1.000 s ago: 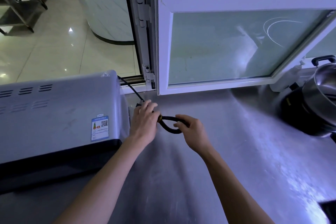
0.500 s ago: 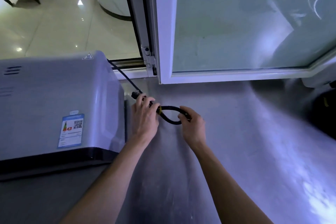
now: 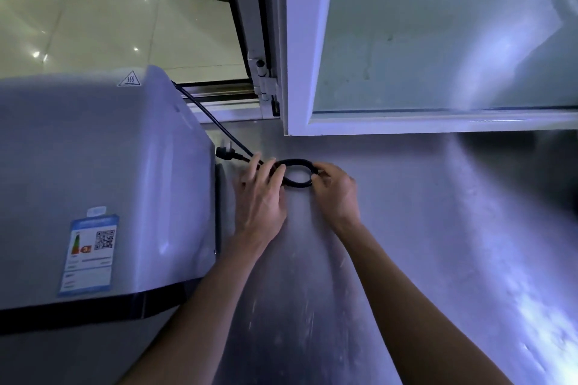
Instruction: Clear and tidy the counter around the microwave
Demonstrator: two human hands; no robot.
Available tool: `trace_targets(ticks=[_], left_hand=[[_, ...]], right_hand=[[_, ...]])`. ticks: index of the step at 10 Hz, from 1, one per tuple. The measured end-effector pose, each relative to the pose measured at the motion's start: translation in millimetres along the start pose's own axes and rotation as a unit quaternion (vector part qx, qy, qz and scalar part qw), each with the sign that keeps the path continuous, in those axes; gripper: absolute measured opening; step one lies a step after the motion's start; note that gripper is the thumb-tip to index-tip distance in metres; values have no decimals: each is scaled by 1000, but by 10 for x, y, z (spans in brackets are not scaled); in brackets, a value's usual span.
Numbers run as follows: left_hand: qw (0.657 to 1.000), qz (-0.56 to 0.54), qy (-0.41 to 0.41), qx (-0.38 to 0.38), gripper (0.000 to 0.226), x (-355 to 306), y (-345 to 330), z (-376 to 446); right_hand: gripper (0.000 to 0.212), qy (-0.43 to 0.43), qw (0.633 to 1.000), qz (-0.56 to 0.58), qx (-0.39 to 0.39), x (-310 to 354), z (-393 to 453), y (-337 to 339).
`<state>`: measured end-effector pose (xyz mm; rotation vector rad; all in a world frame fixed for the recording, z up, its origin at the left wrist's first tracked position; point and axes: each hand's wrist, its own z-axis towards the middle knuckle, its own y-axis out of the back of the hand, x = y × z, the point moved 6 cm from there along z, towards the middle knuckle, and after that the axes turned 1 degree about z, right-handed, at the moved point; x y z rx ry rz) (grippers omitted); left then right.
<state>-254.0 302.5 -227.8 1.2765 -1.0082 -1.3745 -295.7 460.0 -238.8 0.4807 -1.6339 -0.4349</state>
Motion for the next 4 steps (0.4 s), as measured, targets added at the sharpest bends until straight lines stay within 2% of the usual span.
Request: trace_targets(ticks=[1, 2, 3, 4], left_hand=[[1000, -15, -5, 19, 42, -4, -31, -39], [998, -30, -4, 48, 43, -5, -6, -110], [996, -47, -3, 74, 33, -42, 156, -228], [995, -35, -23, 85, 37, -111, 367, -360]], right_hand=[[27, 23, 997, -60, 31, 0, -3, -71], [37, 23, 995, -87, 53, 16, -117, -27], [33, 12, 992, -100, 78, 140, -320, 120], [32, 29, 988, -122, 88, 250, -524, 215]])
